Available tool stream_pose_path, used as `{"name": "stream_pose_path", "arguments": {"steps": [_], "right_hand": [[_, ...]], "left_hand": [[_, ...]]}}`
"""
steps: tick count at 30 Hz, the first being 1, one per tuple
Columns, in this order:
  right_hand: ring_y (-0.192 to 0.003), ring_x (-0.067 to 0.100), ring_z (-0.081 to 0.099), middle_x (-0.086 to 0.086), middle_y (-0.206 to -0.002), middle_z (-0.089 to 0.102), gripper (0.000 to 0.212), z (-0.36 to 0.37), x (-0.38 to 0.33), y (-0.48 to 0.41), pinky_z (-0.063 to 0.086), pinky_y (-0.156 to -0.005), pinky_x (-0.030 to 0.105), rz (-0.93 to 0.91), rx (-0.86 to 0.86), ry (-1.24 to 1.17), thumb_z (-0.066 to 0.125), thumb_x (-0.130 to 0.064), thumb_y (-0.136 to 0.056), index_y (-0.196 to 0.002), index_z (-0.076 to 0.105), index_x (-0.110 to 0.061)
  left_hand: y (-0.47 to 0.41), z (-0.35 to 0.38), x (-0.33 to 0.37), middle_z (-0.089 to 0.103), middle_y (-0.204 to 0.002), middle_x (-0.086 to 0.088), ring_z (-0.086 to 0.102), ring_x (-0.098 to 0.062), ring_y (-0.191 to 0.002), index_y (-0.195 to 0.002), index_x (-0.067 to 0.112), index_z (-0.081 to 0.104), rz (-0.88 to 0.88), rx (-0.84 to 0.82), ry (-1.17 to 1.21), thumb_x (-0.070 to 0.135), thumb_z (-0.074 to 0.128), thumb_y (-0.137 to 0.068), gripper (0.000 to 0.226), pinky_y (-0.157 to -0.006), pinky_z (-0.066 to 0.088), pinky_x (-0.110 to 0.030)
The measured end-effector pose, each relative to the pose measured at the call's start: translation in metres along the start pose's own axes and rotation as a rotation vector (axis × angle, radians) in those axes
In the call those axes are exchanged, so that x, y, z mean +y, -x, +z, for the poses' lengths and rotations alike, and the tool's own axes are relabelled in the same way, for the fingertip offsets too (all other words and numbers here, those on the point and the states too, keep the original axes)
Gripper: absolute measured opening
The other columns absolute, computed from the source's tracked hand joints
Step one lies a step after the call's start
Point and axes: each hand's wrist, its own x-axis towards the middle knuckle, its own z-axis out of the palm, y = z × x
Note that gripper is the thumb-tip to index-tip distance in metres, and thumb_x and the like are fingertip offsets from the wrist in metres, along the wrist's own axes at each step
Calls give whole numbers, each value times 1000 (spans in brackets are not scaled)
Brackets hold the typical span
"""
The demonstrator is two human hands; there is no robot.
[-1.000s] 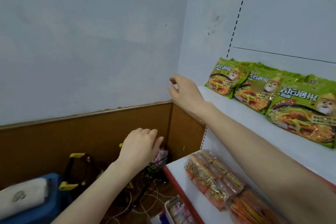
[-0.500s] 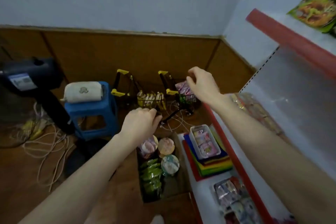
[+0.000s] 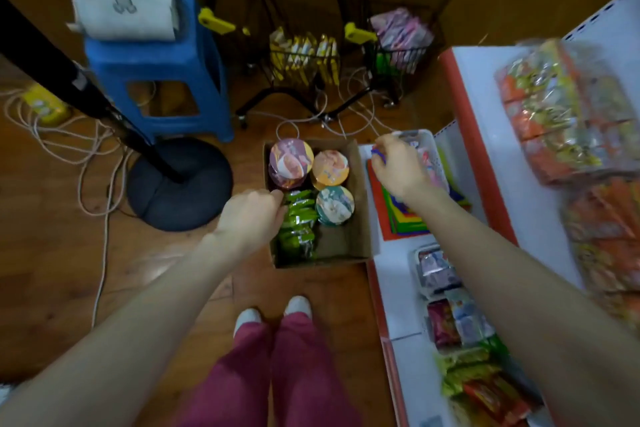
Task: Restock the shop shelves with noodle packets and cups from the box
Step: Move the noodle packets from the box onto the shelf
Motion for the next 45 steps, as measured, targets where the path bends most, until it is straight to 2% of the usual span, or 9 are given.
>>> {"name": "stream_pose_path", "arguments": {"steps": [4, 9, 17, 23, 28, 33, 40, 45], "right_hand": [[-97, 39, 58, 22, -105, 62, 23, 72, 39, -10, 49, -76, 42, 8, -85, 35, 46, -15, -93, -111, 52, -1], [-100, 37, 58, 19, -112, 61, 28, 175, 91, -23, 42, -68, 35, -22, -206, 153, 47, -18, -93, -119, 52, -6], [-106, 37, 56, 18, -122, 55, 29, 327, 166, -50, 49, -81, 45, -58, -432, 234, 45, -15, -94, -121, 50, -5], [-106, 34, 54, 16, -121, 53, 28, 410, 197, -77, 48, -83, 41, -168, -583, 342, 43, -6, -94, -121, 48, -6], [-108, 33, 55, 12, -122, 53, 40, 456, 199, -100, 49, -85, 44, -281, -622, 377, 51, 1, -88, -126, 45, -10], [-115, 35, 50, 13, -126, 49, 49, 489, 196, -116, 44, -91, 56, -288, -684, 372, 55, 3, -85, -129, 40, -12], [-122, 35, 43, 16, -134, 43, 49, 515, 195, -121, 41, -94, 44, -217, -710, 329, 46, -2, -92, -138, 31, -9], [-123, 36, 39, 19, -131, 39, 43, 517, 190, -121, 40, -94, 42, -211, -689, 354, 47, -8, -92, -133, 39, -10]], "left_hand": [[-20, 64, 4, 62, -109, -16, 57, -36, -102, -112, 7, 53, -22, -108, -27, 30, 36, -98, 32, -72, 45, -36], [-53, 160, 1, 60, -112, -15, 57, -34, -101, -116, 9, 50, 2, -241, -36, 28, 34, -99, 31, -72, 45, -36], [-119, 316, -12, 61, -112, -12, 57, -31, -104, -112, 9, 54, 59, -325, -172, 19, 42, -96, 21, -74, 46, -34], [-170, 403, -25, 59, -117, -12, 56, -30, -108, -117, 9, 52, 69, -404, -302, 3, 44, -92, 26, -80, 46, -36], [-199, 443, -30, 56, -121, -12, 56, -31, -111, -120, 7, 50, -4, -487, -267, -3, 44, -91, 32, -79, 47, -36], [-216, 464, -35, 52, -128, -16, 54, -34, -115, -125, 3, 44, -70, -558, -217, -5, 44, -91, 35, -85, 47, -38], [-228, 478, -36, 54, -128, -14, 54, -30, -117, -124, 3, 48, -8, -488, -300, -2, 39, -94, 32, -85, 48, -35], [-230, 484, -37, 56, -125, -12, 56, -29, -114, -122, 5, 51, 10, -482, -348, 0, 39, -94, 31, -81, 49, -34]]}}
